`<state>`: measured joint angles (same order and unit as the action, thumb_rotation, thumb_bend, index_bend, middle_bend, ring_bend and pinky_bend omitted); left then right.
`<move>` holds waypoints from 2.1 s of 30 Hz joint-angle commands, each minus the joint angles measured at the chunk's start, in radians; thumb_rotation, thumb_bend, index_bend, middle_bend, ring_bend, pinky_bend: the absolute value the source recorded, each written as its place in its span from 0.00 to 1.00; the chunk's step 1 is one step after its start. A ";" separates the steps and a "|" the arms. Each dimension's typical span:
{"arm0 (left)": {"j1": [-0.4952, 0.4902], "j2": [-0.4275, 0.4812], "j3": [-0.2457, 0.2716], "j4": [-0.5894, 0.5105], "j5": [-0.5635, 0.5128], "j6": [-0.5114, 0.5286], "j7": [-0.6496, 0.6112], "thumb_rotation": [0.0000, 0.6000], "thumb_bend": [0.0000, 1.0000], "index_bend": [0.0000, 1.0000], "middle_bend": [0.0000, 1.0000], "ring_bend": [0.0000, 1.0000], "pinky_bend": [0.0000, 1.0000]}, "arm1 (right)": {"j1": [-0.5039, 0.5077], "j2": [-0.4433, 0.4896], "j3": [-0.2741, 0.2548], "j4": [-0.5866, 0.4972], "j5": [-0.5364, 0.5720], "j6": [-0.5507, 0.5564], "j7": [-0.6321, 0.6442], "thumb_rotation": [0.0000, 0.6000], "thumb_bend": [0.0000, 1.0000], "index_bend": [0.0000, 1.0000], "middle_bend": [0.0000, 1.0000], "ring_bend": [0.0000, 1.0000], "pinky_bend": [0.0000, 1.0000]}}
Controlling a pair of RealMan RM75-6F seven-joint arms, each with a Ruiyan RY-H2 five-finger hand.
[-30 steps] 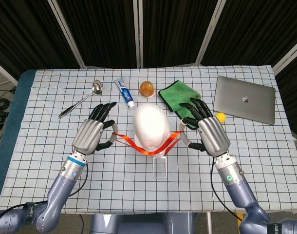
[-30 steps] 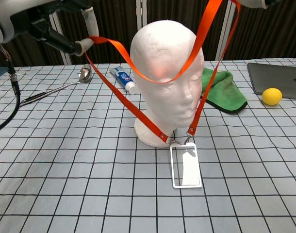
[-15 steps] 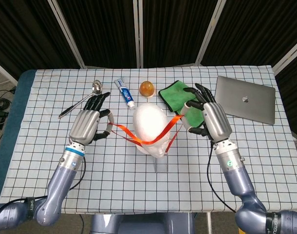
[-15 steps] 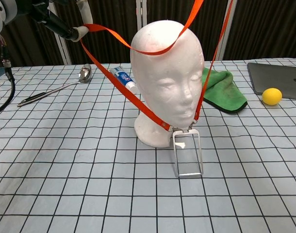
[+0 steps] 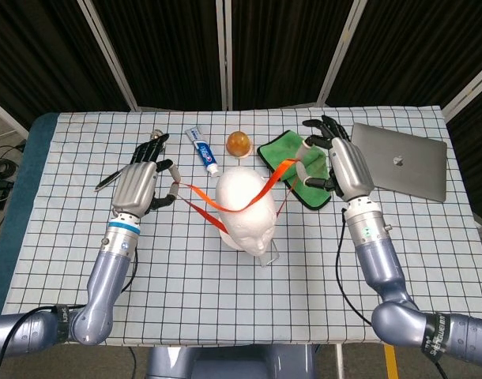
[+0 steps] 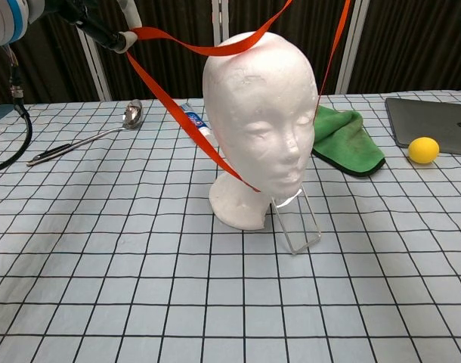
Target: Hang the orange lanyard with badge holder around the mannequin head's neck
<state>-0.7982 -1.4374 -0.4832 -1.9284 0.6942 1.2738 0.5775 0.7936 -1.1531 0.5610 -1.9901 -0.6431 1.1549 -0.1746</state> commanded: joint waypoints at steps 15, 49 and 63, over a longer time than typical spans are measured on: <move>-0.062 -0.055 -0.010 0.119 -0.139 0.031 0.031 1.00 0.56 0.65 0.00 0.00 0.00 | 0.159 -0.082 0.027 0.160 0.249 0.035 -0.153 1.00 0.41 0.72 0.18 0.00 0.00; 0.177 0.183 0.191 0.044 0.284 0.008 -0.268 1.00 0.00 0.00 0.00 0.00 0.00 | -0.122 0.132 -0.250 0.107 -0.159 0.096 -0.063 1.00 0.53 0.22 0.00 0.00 0.00; 0.403 0.296 0.403 -0.010 0.526 0.158 -0.357 1.00 0.00 0.00 0.00 0.00 0.00 | -0.378 0.209 -0.560 0.199 -0.623 0.044 0.169 1.00 0.71 0.21 0.10 0.00 0.00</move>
<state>-0.4230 -1.1523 -0.1041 -1.9312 1.2031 1.4073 0.2436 0.4644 -0.9545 0.0653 -1.8257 -1.1816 1.2134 -0.0508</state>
